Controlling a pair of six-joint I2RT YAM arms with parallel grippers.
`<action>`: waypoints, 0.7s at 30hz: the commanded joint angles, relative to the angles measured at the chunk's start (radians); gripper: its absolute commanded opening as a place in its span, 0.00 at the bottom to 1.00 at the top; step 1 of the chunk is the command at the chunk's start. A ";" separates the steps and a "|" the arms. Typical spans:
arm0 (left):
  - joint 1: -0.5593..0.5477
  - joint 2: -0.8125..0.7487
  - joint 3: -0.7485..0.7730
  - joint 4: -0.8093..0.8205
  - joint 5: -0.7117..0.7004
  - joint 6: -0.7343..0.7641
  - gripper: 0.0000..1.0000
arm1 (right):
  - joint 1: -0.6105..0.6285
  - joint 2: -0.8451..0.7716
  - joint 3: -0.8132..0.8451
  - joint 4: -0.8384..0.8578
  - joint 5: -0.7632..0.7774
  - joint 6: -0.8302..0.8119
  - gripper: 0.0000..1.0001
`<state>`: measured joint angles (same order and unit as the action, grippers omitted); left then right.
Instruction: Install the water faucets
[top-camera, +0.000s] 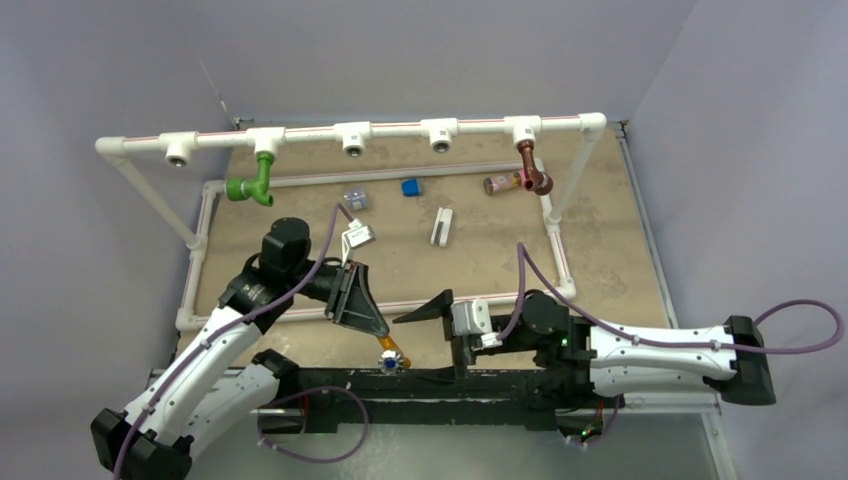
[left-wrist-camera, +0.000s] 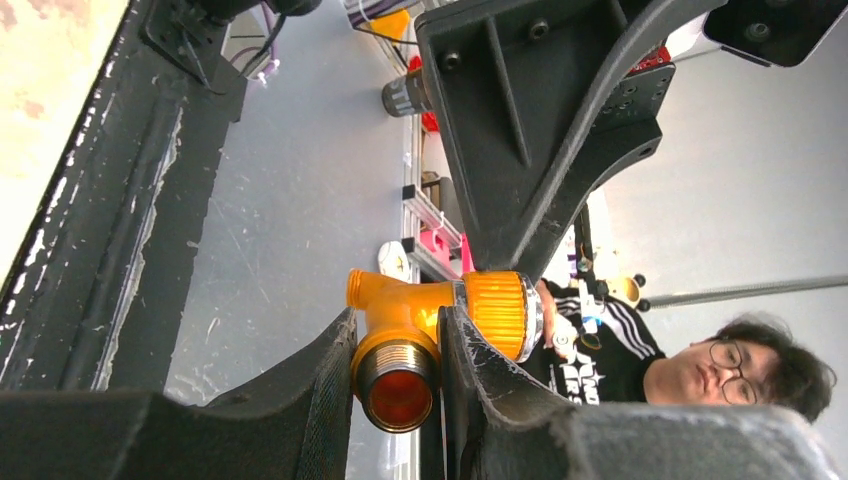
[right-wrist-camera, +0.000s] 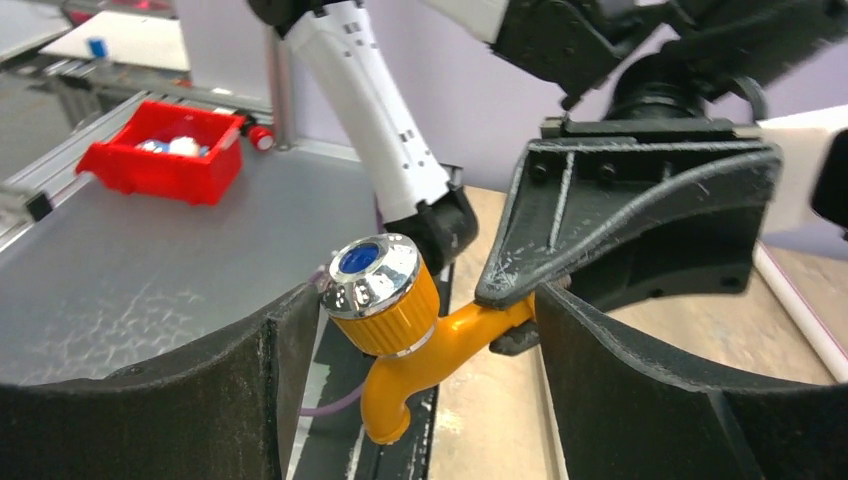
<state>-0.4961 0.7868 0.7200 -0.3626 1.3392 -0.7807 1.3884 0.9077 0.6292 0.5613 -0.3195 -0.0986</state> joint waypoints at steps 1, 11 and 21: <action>-0.006 -0.011 -0.004 0.135 -0.051 -0.126 0.00 | -0.003 -0.068 -0.033 0.060 0.274 0.070 0.80; -0.006 -0.042 0.018 0.252 -0.265 -0.343 0.00 | -0.003 -0.178 -0.105 0.079 0.347 0.109 0.83; -0.006 -0.086 0.018 0.308 -0.417 -0.483 0.00 | -0.003 -0.249 -0.237 0.274 0.423 -0.041 0.87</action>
<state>-0.4988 0.7143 0.7158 -0.1146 0.9943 -1.1851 1.3869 0.6407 0.4076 0.6960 0.0292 -0.0666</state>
